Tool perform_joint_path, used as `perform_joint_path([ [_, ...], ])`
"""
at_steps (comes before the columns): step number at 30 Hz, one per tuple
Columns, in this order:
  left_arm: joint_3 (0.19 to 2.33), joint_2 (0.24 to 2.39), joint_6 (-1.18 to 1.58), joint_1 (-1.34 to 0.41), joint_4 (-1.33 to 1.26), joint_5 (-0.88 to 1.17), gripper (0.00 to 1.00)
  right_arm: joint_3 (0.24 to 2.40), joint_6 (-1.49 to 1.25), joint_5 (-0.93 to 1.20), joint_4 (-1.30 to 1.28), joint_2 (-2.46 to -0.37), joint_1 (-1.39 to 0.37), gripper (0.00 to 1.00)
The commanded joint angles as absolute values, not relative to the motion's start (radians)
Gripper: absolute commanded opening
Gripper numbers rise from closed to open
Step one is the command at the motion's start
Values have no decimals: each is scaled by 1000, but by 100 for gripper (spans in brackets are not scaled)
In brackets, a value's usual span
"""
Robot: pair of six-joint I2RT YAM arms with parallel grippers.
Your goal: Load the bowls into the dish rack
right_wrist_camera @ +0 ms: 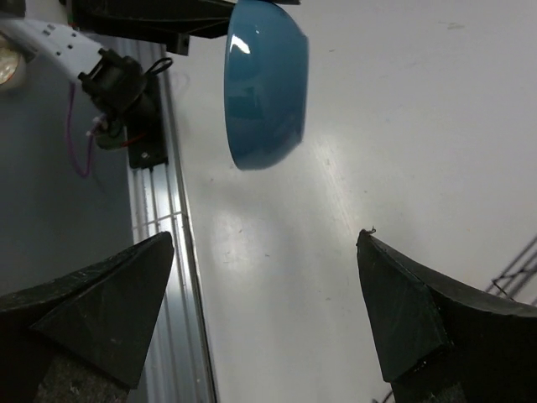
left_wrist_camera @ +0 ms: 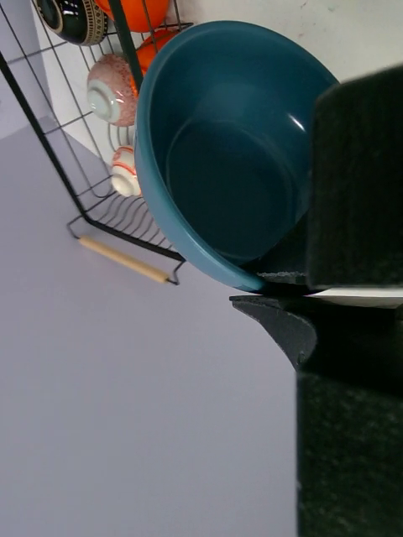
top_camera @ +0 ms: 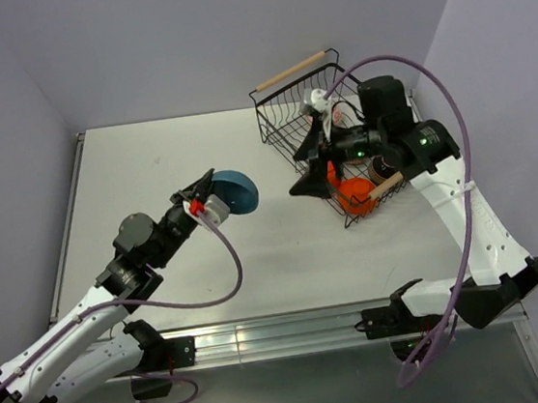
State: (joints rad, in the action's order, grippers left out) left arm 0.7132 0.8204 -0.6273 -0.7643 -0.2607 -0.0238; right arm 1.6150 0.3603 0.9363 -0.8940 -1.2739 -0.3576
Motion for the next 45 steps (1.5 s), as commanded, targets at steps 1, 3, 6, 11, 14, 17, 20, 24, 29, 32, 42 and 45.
perform_joint_path([
  [1, 661, 764, -833, -834, -425, -34, 0, 1603, 319, 821, -790, -1252, -446, 97],
  [3, 641, 744, -912, -874, -455, -34, 0, 1646, 289, 821, -816, -1288, -486, 99],
  [6, 615, 736, -983, -916, -491, -49, 0, 1629, 203, 799, -775, -1290, -525, 100],
  [11, 560, 742, -1080, -969, -581, -90, 0, 1551, 221, 724, -704, -1256, -587, 100],
  [14, 537, 747, -1129, -996, -630, -107, 0, 1537, 250, 669, -701, -1246, -624, 100],
  [17, 520, 755, -1166, -1020, -666, -118, 0, 1526, 310, 605, -707, -1246, -661, 100],
  [20, 517, 758, -1172, -1032, -670, -123, 0, 1511, 393, 563, -701, -1239, -692, 100],
  [24, 517, 765, -1175, -1034, -667, -132, 0, 1520, 486, 552, -684, -1262, -707, 100],
  [29, 523, 773, -1175, -1035, -669, -150, 0, 1526, 517, 548, -660, -1273, -729, 100],
  [32, 512, 773, -1187, -1035, -679, -153, 0, 1522, 535, 548, -657, -1287, -742, 100],
  [42, 496, 770, -1193, -1035, -678, -156, 0, 1534, 561, 591, -724, -1295, -801, 100],
  [45, 503, 772, -1186, -1035, -680, -156, 0, 1517, 563, 557, -709, -1293, -804, 100],
])
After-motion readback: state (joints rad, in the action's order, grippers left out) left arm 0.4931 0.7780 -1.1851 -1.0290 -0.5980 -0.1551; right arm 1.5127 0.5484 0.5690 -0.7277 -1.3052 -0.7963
